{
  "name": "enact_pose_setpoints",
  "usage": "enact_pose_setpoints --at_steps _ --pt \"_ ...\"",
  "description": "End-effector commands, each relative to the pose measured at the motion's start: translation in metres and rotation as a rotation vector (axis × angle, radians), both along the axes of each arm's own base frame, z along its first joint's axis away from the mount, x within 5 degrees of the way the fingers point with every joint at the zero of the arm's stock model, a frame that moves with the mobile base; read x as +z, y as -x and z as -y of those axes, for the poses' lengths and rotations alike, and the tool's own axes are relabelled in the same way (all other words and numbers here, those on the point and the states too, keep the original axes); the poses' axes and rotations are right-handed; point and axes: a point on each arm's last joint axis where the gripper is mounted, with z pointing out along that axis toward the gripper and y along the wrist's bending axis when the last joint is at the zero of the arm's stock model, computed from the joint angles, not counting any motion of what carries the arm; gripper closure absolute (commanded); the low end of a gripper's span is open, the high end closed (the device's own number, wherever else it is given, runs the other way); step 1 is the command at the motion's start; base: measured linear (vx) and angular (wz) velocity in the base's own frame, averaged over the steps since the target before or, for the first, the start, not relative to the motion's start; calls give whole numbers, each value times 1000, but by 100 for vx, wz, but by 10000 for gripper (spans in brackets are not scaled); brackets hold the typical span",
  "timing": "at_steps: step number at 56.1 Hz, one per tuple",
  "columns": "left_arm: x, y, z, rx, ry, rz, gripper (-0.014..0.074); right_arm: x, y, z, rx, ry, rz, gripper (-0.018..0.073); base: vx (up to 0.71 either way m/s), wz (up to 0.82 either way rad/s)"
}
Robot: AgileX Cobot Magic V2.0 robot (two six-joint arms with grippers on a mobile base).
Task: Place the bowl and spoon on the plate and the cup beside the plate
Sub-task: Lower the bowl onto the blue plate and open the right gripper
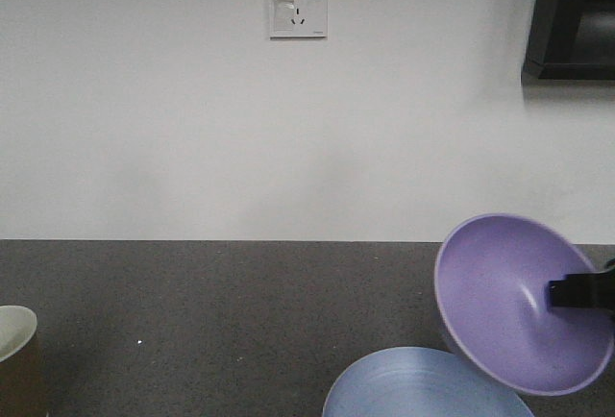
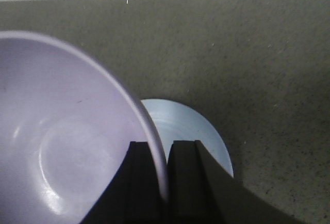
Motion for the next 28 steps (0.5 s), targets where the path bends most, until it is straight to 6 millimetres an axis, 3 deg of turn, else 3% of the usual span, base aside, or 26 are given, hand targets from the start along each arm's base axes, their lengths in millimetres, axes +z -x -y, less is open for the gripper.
enact_pose_setpoints --at_steps 1,3,4,7,28 --pt "14 1 0 7 28 85 596 1 -21 -10 -13 49 4 568 0 0" --pt "14 1 1 5 28 80 596 -8 -29 -14 -5 80 -31 568 0 0" --pt "13 2 1 2 26 64 596 -42 -55 -27 17 150 -132 568 0 0" --pt "12 2 1 1 25 59 596 -53 -64 -30 22 153 -161 568 0 0" --pt "12 2 1 3 32 52 596 -98 -94 -34 10 131 -264 566 0 0"
